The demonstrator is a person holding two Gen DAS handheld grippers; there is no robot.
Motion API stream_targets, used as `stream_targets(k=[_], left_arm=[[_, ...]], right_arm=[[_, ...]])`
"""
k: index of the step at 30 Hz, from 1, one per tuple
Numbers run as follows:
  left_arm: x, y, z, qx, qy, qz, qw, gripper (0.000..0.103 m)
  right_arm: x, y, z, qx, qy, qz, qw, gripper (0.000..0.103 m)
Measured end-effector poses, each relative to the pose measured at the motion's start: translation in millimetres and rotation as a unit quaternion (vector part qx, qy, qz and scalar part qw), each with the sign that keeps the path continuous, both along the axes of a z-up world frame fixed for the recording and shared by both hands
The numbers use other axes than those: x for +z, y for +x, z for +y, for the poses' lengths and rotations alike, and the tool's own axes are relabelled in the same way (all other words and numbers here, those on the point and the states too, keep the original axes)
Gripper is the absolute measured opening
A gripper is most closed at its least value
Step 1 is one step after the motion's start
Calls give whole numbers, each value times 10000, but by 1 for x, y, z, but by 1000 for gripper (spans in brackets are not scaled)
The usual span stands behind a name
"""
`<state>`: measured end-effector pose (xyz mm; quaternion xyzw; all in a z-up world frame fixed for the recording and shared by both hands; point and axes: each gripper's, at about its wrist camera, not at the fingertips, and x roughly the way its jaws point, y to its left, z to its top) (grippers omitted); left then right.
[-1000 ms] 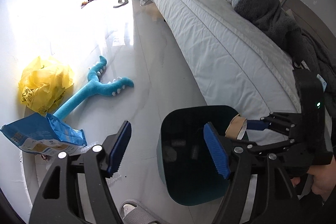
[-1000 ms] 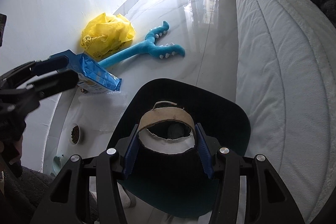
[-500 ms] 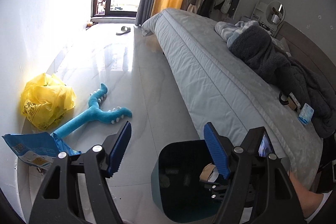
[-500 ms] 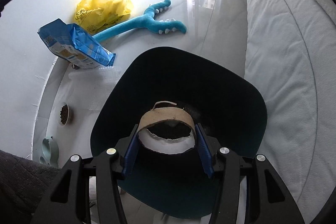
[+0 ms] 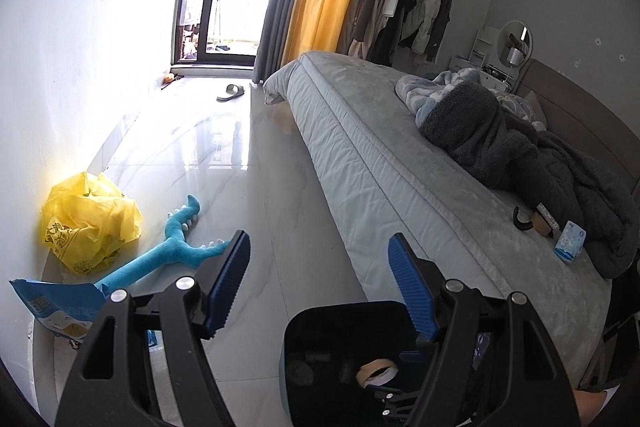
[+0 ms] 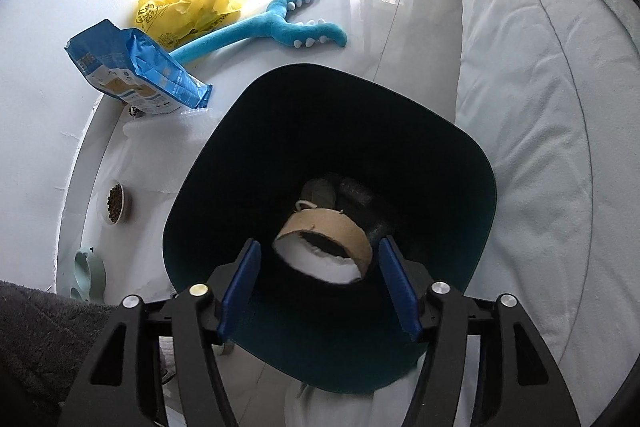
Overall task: Collect trash
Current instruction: 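Open the left gripper over the bin while the right gripper releases the tape roll into it, then move both grippers back toward the remaining trash on the bed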
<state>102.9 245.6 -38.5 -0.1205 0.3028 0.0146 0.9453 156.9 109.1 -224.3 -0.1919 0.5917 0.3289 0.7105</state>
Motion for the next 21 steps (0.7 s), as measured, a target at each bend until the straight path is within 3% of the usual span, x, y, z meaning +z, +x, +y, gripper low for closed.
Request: stream_targets(k=[14,21], left_arm=[[33,9,-41,-58,-80,-432,9990,76],[44,15,-64,-137,-71,-612,9980,83]], right_arm=[[46,-7,-30,51,717,-226,9972,69],[85,-11,-53,70,979,-970,9904,72]])
